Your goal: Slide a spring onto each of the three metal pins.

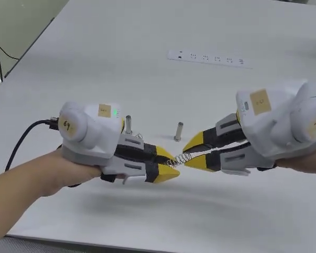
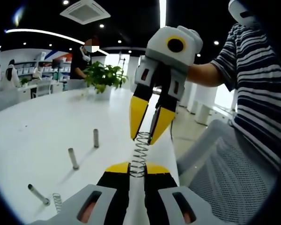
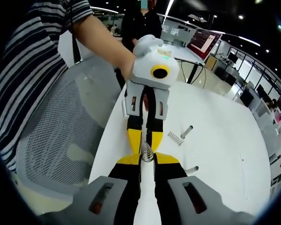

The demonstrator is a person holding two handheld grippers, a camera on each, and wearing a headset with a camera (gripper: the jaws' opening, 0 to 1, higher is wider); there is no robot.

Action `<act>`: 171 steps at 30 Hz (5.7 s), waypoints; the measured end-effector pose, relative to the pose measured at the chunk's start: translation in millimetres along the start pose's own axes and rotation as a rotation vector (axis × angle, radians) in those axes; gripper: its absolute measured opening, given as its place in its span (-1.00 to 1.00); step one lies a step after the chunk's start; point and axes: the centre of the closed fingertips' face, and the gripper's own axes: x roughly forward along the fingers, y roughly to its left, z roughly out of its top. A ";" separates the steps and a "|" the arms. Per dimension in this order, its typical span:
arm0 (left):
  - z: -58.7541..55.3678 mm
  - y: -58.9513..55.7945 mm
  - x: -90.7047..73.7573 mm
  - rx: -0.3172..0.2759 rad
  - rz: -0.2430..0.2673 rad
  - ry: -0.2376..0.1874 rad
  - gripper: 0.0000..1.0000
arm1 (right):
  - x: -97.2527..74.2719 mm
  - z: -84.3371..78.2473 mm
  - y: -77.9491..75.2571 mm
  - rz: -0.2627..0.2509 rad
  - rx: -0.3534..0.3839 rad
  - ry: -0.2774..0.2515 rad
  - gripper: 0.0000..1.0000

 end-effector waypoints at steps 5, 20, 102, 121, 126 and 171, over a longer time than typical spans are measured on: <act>-1.8 0.3 1.8 0.012 0.004 0.013 -0.95 | 2.3 3.7 0.2 0.008 -0.005 -0.002 -0.86; -1.4 -0.8 8.9 0.037 0.007 0.027 -0.93 | 10.8 19.0 1.5 0.010 0.027 -0.061 -0.86; -32.9 50.4 -93.5 -0.145 0.333 0.012 0.69 | 11.5 -1.9 -17.8 -0.069 0.014 0.015 -0.85; -40.3 59.6 -125.6 -0.174 0.418 -0.004 0.96 | 14.3 -31.2 -23.5 -0.016 0.144 0.112 -0.85; -44.0 60.8 -130.4 -0.180 0.429 0.000 0.96 | 12.3 -33.4 -33.3 -0.030 0.165 0.123 -0.85; -51.4 68.2 -151.3 -0.202 0.482 -0.007 0.96 | 19.8 -44.0 -123.0 -0.221 0.314 0.115 -0.85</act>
